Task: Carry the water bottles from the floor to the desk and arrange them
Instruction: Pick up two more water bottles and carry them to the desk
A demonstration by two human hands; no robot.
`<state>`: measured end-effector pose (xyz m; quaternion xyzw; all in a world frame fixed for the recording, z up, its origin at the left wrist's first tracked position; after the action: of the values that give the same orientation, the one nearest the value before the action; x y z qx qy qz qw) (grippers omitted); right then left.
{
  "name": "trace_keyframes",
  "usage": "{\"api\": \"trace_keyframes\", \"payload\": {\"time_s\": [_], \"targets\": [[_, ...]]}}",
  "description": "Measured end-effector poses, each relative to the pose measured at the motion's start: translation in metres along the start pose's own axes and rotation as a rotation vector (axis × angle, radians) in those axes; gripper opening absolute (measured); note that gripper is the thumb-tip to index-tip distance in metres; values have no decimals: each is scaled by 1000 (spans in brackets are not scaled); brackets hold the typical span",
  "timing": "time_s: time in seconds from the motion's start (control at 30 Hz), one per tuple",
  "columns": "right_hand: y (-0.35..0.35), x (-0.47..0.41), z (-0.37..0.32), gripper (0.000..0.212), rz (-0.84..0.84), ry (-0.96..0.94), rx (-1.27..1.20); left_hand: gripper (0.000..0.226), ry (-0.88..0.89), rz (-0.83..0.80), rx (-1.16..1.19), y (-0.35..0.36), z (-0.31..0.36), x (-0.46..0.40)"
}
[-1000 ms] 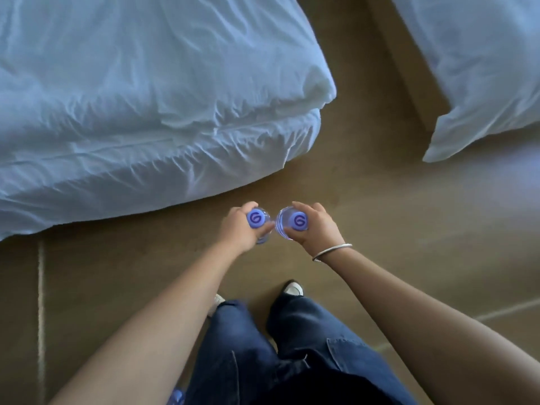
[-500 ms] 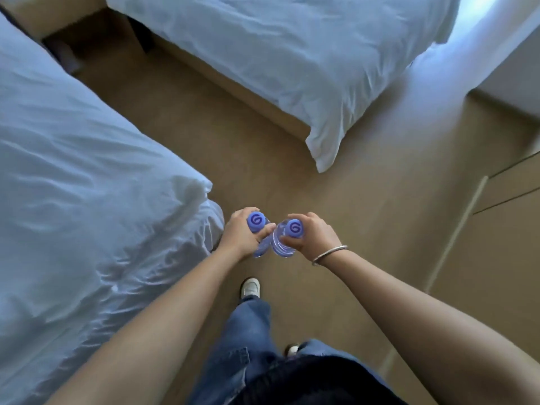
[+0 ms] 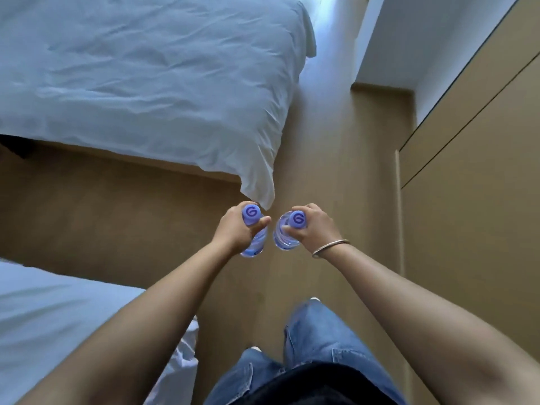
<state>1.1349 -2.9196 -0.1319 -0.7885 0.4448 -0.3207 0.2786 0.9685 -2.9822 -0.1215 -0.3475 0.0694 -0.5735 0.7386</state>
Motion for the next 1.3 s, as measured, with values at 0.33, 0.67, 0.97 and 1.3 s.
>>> {"api": "trace_keyframes", "payload": {"time_s": [0.33,0.67,0.97,1.3], "targets": [[-104,-110,57,20,38,40,-8,31,48,-52,-60,51,99,-130],[-209,-184,110,22,124,40,-26,32,124,-22,-98,95,197,-215],[-267,-221,157,25,197,56,-117,35,156,-105,-156,139,255,-272],[-346,-314,203,27,142,93,-47,34,225,-163,-159,195,335,-391]]}}
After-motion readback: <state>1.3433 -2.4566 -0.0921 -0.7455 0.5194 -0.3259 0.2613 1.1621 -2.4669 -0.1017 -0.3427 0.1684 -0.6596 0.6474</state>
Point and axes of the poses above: each hand's wrist, its own x-axis away from the middle knuckle, its own y-axis out of the palm, z = x × y, the point moved 4 cm from there along -x, towards the middle knuckle, and after that the axes turned 1 degree about -x, right-handed, at the moved point
